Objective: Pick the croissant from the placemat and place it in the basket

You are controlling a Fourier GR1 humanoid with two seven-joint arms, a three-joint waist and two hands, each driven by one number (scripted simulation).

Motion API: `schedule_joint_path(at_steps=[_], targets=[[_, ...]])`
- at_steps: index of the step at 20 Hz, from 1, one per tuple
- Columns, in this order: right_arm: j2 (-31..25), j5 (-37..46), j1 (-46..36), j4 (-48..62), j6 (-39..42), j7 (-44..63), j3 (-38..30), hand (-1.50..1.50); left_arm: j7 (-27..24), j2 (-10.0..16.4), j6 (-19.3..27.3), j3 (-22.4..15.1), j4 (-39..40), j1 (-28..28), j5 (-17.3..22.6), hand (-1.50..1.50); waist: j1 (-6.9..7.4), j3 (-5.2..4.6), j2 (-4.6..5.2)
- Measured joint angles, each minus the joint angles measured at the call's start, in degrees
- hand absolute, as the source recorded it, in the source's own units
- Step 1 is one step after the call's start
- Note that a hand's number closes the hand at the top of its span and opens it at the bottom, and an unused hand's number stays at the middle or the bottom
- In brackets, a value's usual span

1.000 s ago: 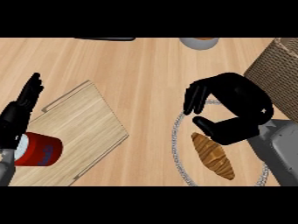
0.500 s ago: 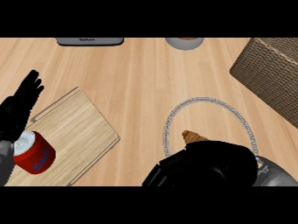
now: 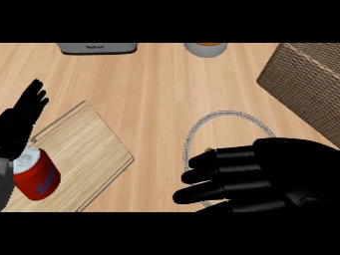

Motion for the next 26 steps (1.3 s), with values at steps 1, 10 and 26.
schedule_joint_path(at_steps=[1,10,26], targets=[[-0.91,1.22,-1.92,0.36,-0.13,1.83,-1.27,-1.50,0.25,-0.35,0.49,-0.27,-0.14,-0.38,-0.31,0.00,0.12,0.00,0.03],[-7.84,-0.76,-15.79,8.69,12.36,11.30,-5.92,-1.50,1.11,-1.01,-0.36,-0.48,-0.47,-1.23,-0.81,0.00,1.43,-0.02,0.41],[-12.04,-0.42,-13.45,23.63,18.63,-1.33,-10.73,-1.50,1.56,-2.51,-1.12,0.41,-0.42,-2.02,-2.53,0.00,1.79,0.20,0.83]])
